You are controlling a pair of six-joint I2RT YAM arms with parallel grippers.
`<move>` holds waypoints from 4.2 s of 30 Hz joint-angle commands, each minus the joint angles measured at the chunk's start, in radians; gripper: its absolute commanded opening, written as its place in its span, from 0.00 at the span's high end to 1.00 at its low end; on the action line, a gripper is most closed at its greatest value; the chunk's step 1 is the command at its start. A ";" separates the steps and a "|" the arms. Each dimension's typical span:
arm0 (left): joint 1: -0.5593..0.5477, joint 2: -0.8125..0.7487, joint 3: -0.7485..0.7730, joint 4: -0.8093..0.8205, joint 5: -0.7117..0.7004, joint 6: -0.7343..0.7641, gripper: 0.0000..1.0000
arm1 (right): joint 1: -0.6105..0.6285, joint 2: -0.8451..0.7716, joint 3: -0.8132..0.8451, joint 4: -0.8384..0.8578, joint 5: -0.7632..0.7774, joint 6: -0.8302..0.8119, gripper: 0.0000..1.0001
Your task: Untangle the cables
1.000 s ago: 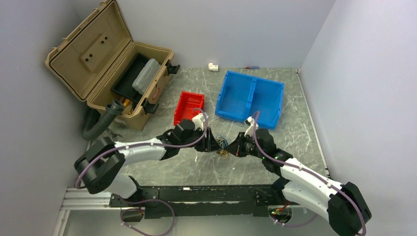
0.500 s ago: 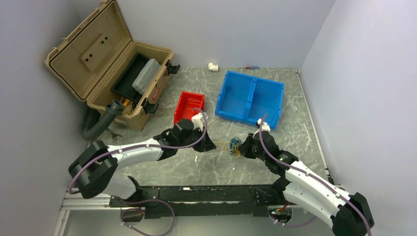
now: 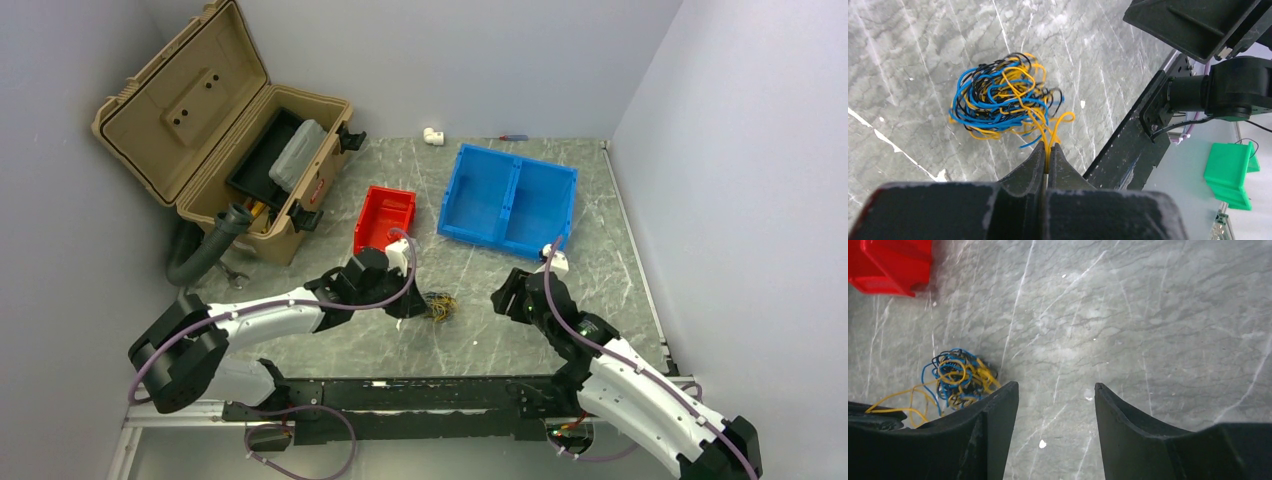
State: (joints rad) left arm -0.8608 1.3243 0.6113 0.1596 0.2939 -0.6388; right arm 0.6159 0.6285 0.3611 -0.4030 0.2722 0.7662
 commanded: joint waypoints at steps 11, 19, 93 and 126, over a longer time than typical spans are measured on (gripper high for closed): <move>-0.003 -0.007 0.052 0.005 0.079 0.055 1.00 | 0.000 0.052 0.031 0.113 -0.177 -0.090 0.40; -0.004 -0.001 0.020 -0.003 0.024 0.031 1.00 | 0.004 0.150 0.016 0.222 -0.346 -0.120 0.39; -0.077 0.231 0.102 0.151 0.162 0.141 1.00 | 0.076 0.146 0.117 0.244 -0.215 -0.268 1.00; -0.075 0.073 0.087 0.130 0.090 0.126 1.00 | 0.071 0.172 0.089 0.256 -0.602 -0.290 0.49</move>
State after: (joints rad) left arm -0.9375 1.4296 0.6792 0.2569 0.3462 -0.5171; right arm 0.6880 0.7322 0.4126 -0.2188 -0.2138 0.5129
